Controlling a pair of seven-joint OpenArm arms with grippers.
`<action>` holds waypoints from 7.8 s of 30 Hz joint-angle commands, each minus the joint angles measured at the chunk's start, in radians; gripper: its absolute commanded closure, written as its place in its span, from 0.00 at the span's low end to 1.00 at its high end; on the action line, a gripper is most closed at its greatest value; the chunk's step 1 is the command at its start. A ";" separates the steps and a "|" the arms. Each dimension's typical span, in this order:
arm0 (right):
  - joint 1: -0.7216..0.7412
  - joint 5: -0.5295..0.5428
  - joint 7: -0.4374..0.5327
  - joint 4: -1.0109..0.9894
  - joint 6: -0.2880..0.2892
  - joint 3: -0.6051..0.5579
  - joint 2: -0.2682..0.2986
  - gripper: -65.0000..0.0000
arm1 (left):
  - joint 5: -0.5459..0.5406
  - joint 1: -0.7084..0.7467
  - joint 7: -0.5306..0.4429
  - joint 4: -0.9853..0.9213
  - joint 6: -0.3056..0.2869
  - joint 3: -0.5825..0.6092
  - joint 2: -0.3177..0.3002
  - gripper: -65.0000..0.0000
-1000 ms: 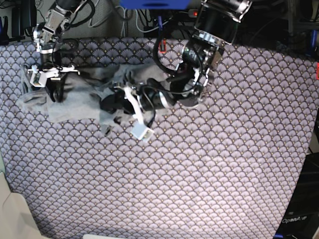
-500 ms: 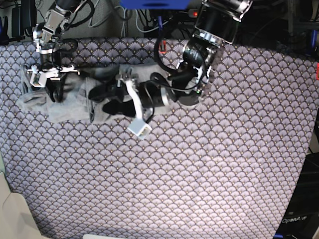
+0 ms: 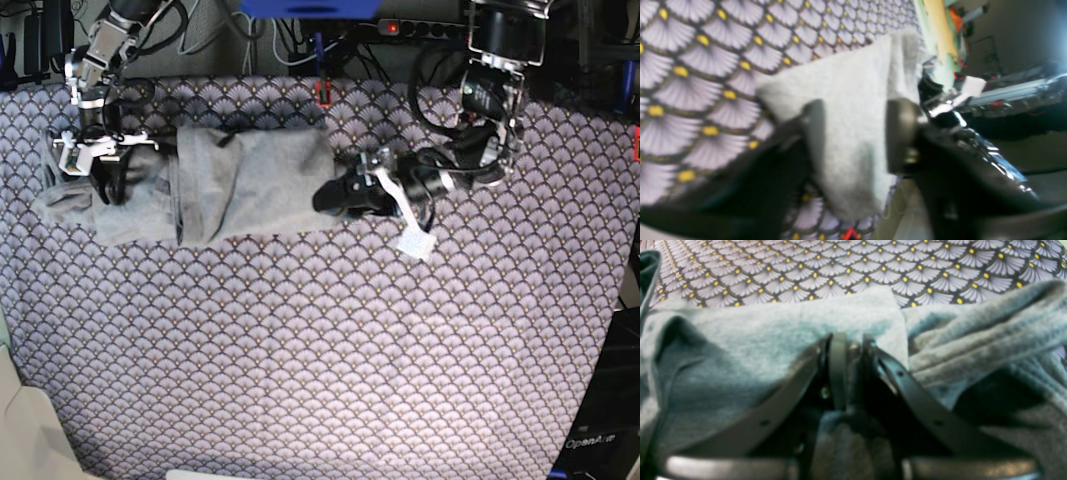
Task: Fold the T-shirt properly
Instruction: 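Fold the held strip end with the left gripper toward the right gripper, then release the left gripper and move the right gripper to the strip's other end, then grasp the other strip end with the right gripper and fold it over the middle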
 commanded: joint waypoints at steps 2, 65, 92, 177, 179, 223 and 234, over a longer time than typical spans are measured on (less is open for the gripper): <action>-0.009 -0.035 -0.053 0.002 -0.020 0.008 0.010 0.90 | -0.032 -0.028 -0.021 -0.017 -0.018 0.004 0.010 0.78; -0.029 0.348 -0.684 0.487 -0.020 0.051 0.117 0.49 | -0.204 -0.138 0.238 -0.121 -0.012 -0.002 0.003 1.00; 0.011 0.755 -1.480 0.602 -0.020 0.060 0.262 0.49 | -0.095 -0.140 0.233 -0.113 0.516 0.081 -0.017 1.00; 0.043 0.997 -1.486 0.321 -0.020 -0.147 0.347 1.00 | -0.099 -0.138 0.241 -0.110 0.378 -0.157 -0.008 1.00; 0.028 0.997 -1.486 0.364 -0.020 -0.147 0.346 1.00 | -0.099 -0.135 0.241 -0.110 0.363 -0.173 -0.013 1.00; -0.116 0.994 -1.534 0.823 -0.020 -0.750 0.114 1.00 | -0.096 -0.118 0.239 -0.110 0.357 -0.170 -0.103 1.00; -0.087 0.993 -1.534 0.817 -0.020 -0.865 0.057 1.00 | -0.096 -0.118 0.239 -0.110 0.357 -0.170 -0.103 1.00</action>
